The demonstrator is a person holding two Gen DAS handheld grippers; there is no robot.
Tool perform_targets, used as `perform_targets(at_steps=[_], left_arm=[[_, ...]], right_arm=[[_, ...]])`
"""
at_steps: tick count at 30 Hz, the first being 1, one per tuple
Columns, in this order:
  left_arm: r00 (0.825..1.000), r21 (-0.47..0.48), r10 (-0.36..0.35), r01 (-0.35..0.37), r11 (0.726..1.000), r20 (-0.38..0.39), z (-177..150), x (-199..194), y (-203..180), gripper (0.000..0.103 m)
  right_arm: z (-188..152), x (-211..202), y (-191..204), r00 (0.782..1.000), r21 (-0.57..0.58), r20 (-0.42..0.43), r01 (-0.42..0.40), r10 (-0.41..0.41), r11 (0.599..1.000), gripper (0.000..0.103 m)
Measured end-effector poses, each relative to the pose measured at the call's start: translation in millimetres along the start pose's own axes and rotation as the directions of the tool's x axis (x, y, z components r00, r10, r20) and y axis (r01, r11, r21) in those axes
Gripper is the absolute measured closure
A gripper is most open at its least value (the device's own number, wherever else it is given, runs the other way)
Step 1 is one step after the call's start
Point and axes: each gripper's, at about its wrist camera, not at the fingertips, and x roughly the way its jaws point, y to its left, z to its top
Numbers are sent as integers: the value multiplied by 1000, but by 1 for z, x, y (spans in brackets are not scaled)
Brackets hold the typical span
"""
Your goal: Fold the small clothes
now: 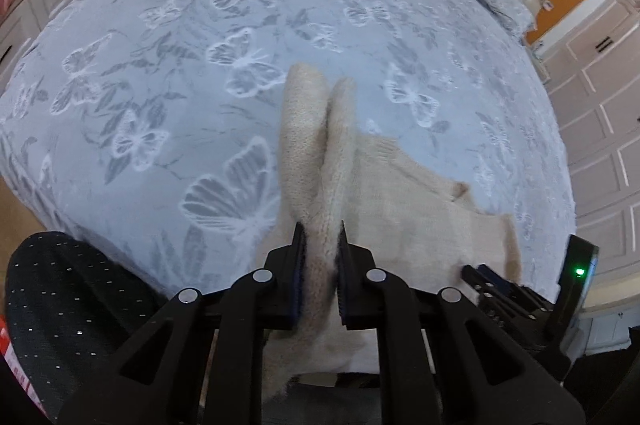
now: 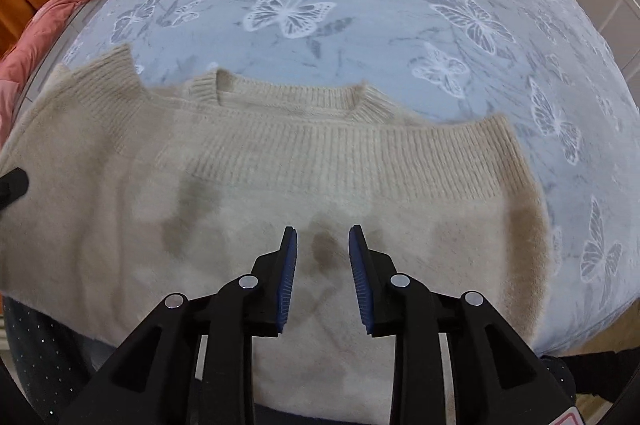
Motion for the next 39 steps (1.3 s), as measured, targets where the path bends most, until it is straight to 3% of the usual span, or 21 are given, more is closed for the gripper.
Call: perform_targets(at_steps=[7,11,16,24,31,39], left_arm=[[997,-83,76,-77,994,-17,2,10,52,91],[996,-107,81,-85,991,-38,1,16,65,91],[997,-111,62,-67,992,-49,4,20,69,91],[1000,-41,2,-3,999,-23,3,1,34,91],[1000,63,-19,20,998,-15,-5,-10,-14,91],[996,265,-74,86,960,-55,-33,-3,-111,92]], right_arm=[[8,14,32,1000,-107,-11,0,-2,994,76],[24,33,64,1000,-213,-18,15,-20,977,76],[34,57,76,998,-241,-56,21,-35,970,75],[39,57,72,996,-226,-89,-17,-3,974,73],[41,32,59,999,-188,-40,-42,35,981,73],[40,-14,-2,998,-107,60,1,6,994,66]])
